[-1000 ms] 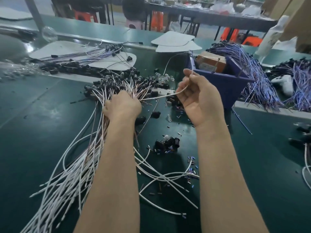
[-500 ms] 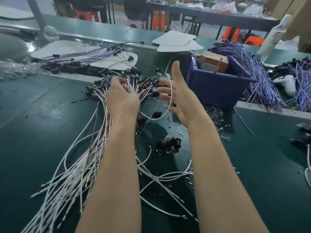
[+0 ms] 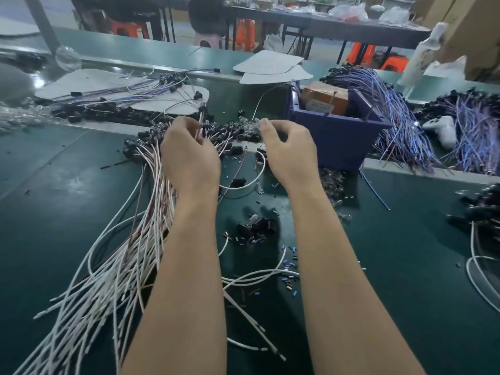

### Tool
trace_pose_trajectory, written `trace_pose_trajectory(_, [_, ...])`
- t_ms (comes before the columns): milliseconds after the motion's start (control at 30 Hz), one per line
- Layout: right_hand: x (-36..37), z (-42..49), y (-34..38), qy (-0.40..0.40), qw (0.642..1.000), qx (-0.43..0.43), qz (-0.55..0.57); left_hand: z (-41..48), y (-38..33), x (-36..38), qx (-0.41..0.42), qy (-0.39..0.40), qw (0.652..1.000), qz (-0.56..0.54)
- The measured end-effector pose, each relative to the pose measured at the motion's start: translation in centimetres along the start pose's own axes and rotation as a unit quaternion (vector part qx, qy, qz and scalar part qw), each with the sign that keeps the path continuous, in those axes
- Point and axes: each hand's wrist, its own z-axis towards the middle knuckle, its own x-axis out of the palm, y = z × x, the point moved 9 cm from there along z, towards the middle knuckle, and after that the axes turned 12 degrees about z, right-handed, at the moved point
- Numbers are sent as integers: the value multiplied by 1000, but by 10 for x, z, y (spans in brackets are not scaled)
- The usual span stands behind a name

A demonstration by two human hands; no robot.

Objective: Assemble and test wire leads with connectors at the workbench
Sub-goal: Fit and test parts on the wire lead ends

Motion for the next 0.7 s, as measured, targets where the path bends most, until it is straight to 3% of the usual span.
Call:
trace_pose_trajectory(267, [11, -7, -10, 54, 997, 48, 32, 2, 9, 6, -22, 40, 999, 21])
trace_pose_trajectory(400, [23, -12, -11, 80, 994, 66, 46, -7, -17, 5, 44, 28, 998, 28])
trace_pose_trajectory(500, [27, -15, -15, 86, 971, 121, 185, -20, -48, 23, 119, 129, 984, -37])
trace_pose_trajectory(567, [14, -12, -12, 69, 964, 94, 240, -32, -66, 35, 153, 209, 963, -77])
trace_pose_trajectory(700, [-56, -2, -8, -73, 965, 18, 251, -56, -102, 45, 193, 304, 919, -160])
